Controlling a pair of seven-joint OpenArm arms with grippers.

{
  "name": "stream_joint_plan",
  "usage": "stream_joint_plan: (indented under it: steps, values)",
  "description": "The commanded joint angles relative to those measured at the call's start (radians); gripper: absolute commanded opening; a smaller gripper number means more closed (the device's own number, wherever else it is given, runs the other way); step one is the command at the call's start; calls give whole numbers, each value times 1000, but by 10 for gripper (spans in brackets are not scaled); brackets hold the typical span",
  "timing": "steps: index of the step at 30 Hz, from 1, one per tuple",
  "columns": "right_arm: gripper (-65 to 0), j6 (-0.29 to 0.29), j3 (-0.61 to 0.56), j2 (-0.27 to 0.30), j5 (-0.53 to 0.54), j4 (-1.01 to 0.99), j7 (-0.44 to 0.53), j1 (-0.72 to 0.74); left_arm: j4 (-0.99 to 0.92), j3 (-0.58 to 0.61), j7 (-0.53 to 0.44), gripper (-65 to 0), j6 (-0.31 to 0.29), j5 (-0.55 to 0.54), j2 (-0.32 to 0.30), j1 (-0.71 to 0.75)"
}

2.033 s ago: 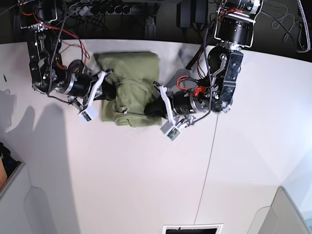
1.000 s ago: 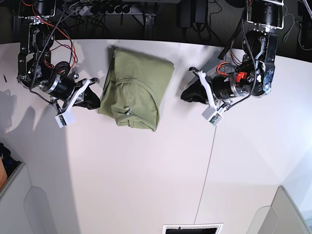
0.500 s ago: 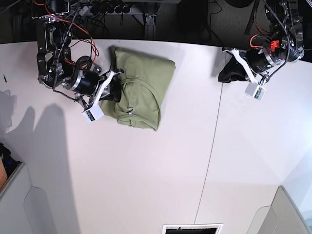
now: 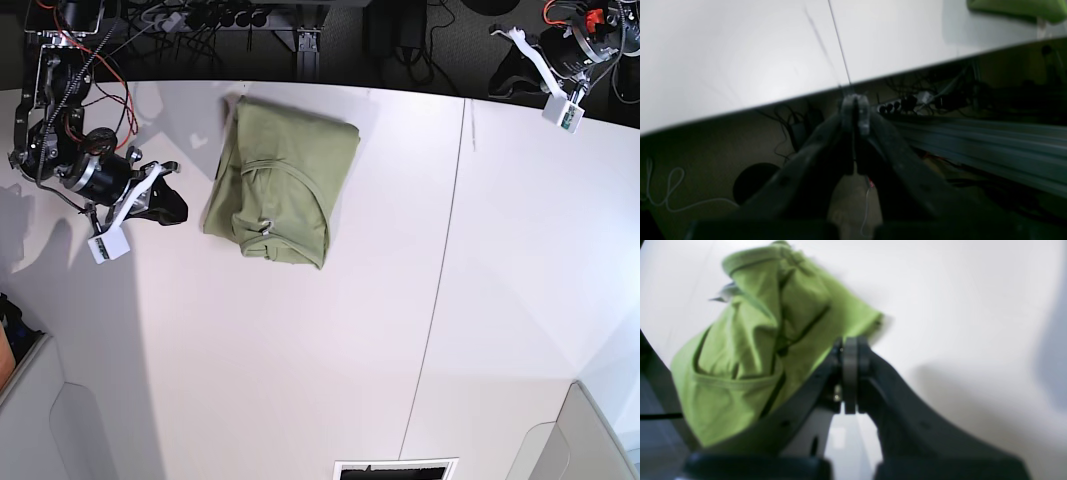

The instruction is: Layout the t-shirt on the table in an organized manner, then fold the t-shirt properly

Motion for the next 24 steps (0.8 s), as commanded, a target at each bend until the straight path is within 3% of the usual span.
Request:
stream_joint_plan:
  steps: [1,4,9,16,24]
  values:
    - [-650,8,14,20,39,20,-10,-6,16,-7,-6,-650,-9,5,-5,27]
    - [-650,14,38,60,99,20,-73,-68,16,-7,-2,-650,-9,61,18,89]
    - [-650,45,87,127,180,28,-82,-214,16,-7,-7,-650,-9,94,40,174]
    - [-650,44,254,86,193,114,-81,-404,16,-7,28,-650,-9,75,41,200]
    - [-650,44,274,84,192,140,-84,-622,-65,26,94,-650,-9,69,40,200]
